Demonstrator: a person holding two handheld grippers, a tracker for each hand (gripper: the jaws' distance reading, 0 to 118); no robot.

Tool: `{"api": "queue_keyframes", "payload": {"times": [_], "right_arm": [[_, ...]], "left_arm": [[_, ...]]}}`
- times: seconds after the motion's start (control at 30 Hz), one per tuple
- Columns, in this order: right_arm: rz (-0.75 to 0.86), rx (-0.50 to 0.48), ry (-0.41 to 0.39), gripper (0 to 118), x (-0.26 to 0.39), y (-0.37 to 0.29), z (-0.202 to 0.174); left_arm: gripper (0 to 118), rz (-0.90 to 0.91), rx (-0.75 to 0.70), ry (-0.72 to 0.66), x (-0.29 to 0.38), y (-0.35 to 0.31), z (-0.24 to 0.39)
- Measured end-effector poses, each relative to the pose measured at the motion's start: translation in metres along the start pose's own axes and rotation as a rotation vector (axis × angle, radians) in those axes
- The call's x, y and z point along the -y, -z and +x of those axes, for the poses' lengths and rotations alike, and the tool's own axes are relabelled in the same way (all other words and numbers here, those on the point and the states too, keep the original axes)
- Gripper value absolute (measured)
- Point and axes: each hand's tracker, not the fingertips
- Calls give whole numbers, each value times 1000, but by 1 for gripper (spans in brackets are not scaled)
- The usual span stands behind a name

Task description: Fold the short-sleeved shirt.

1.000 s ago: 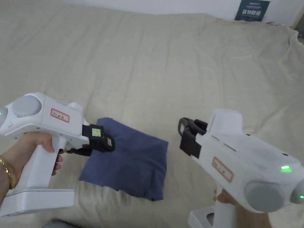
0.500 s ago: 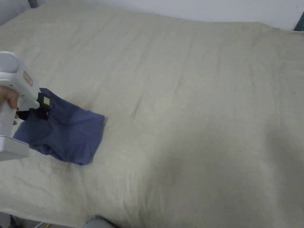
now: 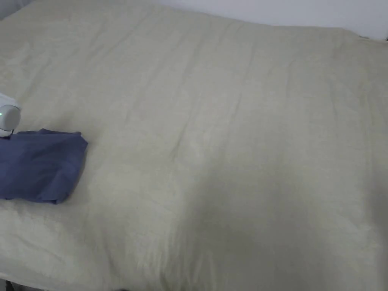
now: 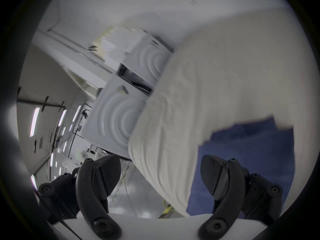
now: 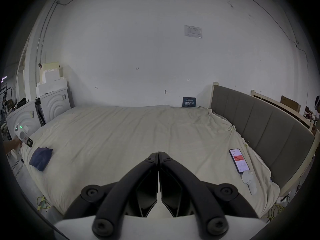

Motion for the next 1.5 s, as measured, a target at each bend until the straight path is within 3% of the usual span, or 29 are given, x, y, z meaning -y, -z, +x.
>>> {"api": "queue_keyframes", "payload": {"times": [0.23, 0.4, 0.6, 0.7, 0.77, 0.87, 0.93, 1.03, 1.5], "right_arm": [[51, -15, -20, 0, -9, -16, -3], [122, -14, -58, 0, -15, -32, 7], [212, -4, -58, 0, -18, -45, 23], [261, 9, -14, 0, -14, -51, 28], [291, 9, 23, 0, -10, -55, 31], [306, 13, 17, 0, -5, -65, 24], [302, 13, 18, 0, -1, -68, 21], [293, 5, 22, 0, 8, -69, 18], [210, -10, -6, 0, 54, -73, -11]], "left_arm": [[97, 401, 160, -341, -49, -121, -42], [97, 646, 429, -496, -64, -227, -35], [86, 823, 663, -505, -51, -333, 17], [77, 835, 765, -550, -38, -365, 42], [57, 834, 798, -572, -26, -379, 58], [28, 817, 833, -573, -5, -393, 80], [13, 808, 834, -569, 10, -399, 90], [0, 805, 847, -547, 32, -399, 100], [0, 782, 890, -433, 83, -396, 123]]}}
